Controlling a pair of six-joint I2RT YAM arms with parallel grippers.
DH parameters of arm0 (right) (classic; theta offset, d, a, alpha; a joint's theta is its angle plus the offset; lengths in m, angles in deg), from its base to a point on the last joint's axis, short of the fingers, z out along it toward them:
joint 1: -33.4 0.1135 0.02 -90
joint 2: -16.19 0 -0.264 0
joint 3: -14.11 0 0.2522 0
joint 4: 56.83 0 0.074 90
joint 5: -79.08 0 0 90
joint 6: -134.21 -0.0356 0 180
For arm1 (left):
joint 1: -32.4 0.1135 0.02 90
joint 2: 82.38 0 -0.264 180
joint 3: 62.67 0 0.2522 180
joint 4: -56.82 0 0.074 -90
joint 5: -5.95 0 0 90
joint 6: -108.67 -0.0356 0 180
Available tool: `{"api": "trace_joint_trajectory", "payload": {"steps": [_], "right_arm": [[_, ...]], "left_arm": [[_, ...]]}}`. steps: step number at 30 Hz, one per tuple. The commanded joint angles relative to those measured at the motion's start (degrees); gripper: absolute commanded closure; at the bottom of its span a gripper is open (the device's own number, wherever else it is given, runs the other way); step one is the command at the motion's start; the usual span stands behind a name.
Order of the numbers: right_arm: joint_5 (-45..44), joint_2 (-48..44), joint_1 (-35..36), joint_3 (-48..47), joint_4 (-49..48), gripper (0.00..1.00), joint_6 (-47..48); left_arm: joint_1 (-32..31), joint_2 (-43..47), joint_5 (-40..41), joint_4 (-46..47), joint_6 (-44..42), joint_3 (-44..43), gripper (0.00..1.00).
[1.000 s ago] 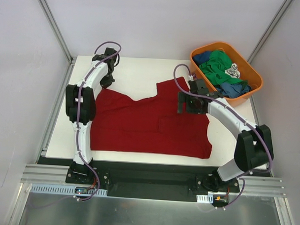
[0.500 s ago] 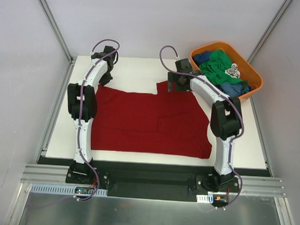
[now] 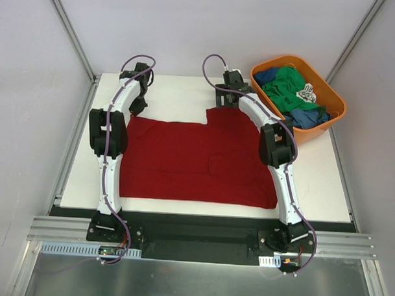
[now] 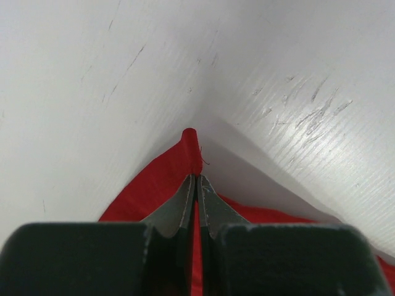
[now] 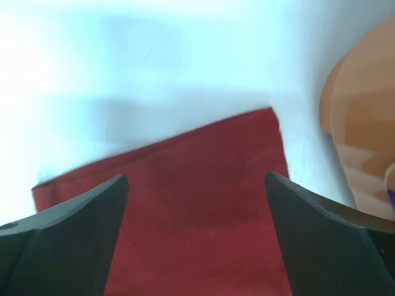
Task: Fold and stack the t-shirts
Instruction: Grap the side of the flattened tshirt furthest away from the robot with both arms
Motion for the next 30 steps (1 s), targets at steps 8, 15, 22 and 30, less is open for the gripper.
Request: {"api": "trace_joint_trajectory", "payload": {"steps": [8, 15, 22, 30], "right_arm": [[0.64, 1.97, -2.74, -5.5, -6.05, 0.03, -5.87], [6.1, 2.15, -3.1, -5.06, -5.34, 0.03, -11.68], [6.63, 3.46, -2.92, -6.64, 0.45, 0.03, -15.99], [8.74, 4.08, -2.57, -6.72, 3.88, 0.03, -18.72]], "left_arm": [[0.5, 1.57, -3.66, -1.41, -2.53, 0.94, 1.0], [0.5, 2.71, -4.36, -0.89, -3.41, 1.29, 1.0], [0.5, 2.89, -5.06, -0.89, -3.94, 1.47, 1.0], [1.12, 3.77, -4.88, -0.1, -3.94, 4.01, 1.0]]}}
